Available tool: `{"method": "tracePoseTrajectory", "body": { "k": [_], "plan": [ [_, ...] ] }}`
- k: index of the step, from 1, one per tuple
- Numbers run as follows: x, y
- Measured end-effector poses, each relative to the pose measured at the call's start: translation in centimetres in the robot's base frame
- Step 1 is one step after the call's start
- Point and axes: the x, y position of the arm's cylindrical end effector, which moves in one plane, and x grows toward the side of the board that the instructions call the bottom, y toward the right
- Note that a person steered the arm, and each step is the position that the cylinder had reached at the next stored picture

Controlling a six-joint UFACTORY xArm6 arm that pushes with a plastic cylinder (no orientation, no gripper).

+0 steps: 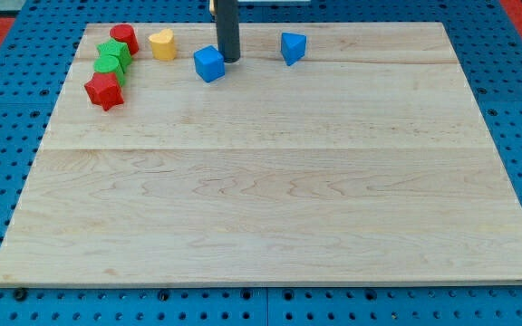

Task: Slide the blue triangle towards the blue cube

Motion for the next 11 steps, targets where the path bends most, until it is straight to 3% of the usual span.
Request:
{"method": "tracePoseTrajectory", "body": {
  "k": [2, 4, 5, 6, 7, 8, 9, 10, 11],
  "plan": [
    [3.3, 1.6],
    [1.3, -3.3],
    [2.3, -2.0],
    [5.7, 5.5],
    [3.5, 17.8],
    [-3.4, 22.6],
    [-4.9, 18.0],
    [-3.3, 9.6],
    [-0.8, 5.0]
  ]
}}
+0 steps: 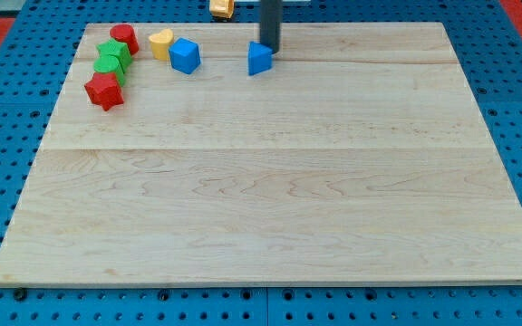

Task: Slide the blue triangle towards the blue cube

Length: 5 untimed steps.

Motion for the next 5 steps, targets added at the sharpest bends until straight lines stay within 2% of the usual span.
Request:
{"method": "tracePoseTrajectory", "body": {
  "k": [1, 2, 3, 4, 5],
  "plan": [
    [1.4, -0.6],
    [1.6, -3.8],
    [3.1, 0.5],
    [5.2, 0.6],
    [4.3, -1.0]
  ]
}}
